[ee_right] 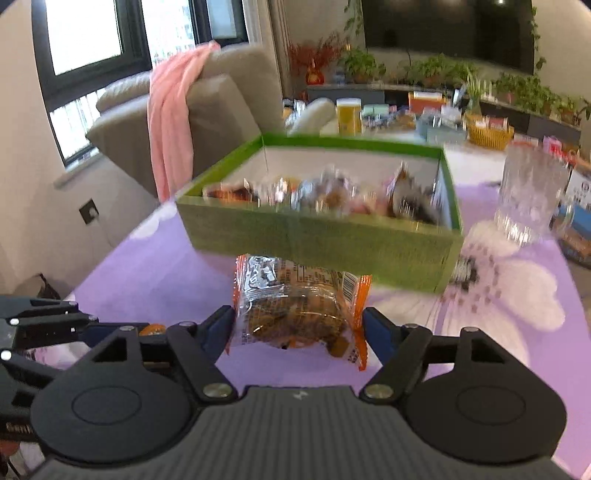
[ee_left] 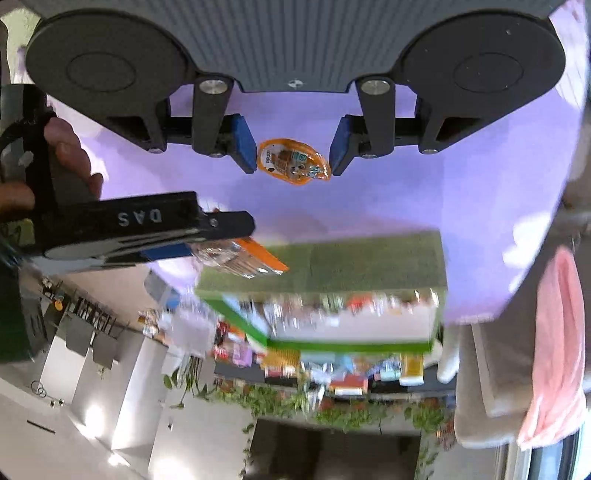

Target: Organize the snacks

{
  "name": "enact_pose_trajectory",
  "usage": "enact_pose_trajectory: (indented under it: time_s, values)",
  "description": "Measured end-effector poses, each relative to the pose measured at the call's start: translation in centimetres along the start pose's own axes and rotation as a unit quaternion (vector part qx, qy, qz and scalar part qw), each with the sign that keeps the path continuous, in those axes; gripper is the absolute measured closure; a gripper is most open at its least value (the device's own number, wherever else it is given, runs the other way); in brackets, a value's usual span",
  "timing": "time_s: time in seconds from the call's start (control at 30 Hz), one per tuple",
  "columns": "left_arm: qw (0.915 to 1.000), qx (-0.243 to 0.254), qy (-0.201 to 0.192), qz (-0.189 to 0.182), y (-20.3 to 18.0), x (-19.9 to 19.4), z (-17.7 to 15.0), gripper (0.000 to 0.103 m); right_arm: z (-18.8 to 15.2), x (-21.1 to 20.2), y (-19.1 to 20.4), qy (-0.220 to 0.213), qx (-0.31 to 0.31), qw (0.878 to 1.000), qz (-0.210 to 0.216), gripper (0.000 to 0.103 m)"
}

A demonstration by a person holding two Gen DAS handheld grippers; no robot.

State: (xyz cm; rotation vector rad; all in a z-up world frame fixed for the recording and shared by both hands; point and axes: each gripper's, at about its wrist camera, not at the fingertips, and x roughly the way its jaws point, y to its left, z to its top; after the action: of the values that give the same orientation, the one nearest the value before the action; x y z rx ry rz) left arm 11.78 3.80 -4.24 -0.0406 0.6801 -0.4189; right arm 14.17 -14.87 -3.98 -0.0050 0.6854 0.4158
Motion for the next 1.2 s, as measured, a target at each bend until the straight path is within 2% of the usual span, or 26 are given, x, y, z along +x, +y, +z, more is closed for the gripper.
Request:
enact_pose_trajectory:
  time_s: [0.23,0.37,0.5,0.7,0.8,0.87,1.03,1.2]
  values:
    - [0.9967,0.020,-0.075,0.026,1.0,0.3,6.1,0.062,4.2,-0.1,-1.4,-0.050,0.011,0.999,-0.011,0.051]
    - [0.9948,0.024,-0.093,0.034,1.7,2.3,9.1,0.062,6.6,1.1,-2.4,-0.059,0.026,0.998,-0.015,0.051]
    - [0.9950,0.029,-0.086,0.040,2.5,5.1,11.4,0.062,8.3,2.9,-3.0,-0.063,0.035,0.997,-0.026,0.051]
    - [0.9962,0.005,-0.075,0.044,4.4,9.3,13.6,0.063,9.9,6.3,-4.2,-0.051,0.055,0.996,-0.047,0.051]
    - [0.9951,-0.018,-0.075,0.061,5.6,10.4,14.0,0.058,10.4,7.7,-4.8,-0.052,0.076,0.994,-0.051,0.050]
    - [0.9940,-0.030,-0.074,0.074,6.3,11.0,14.1,0.050,10.4,8.3,-5.0,-0.052,0.089,0.993,-0.056,0.050]
    - [0.9938,-0.046,-0.065,0.078,7.4,11.5,13.7,0.047,10.0,8.6,-4.7,-0.058,0.084,0.994,-0.049,0.050]
    - [0.9931,-0.035,-0.065,0.092,7.1,11.1,13.5,0.042,9.6,7.6,-3.9,-0.057,0.073,0.995,-0.047,0.050]
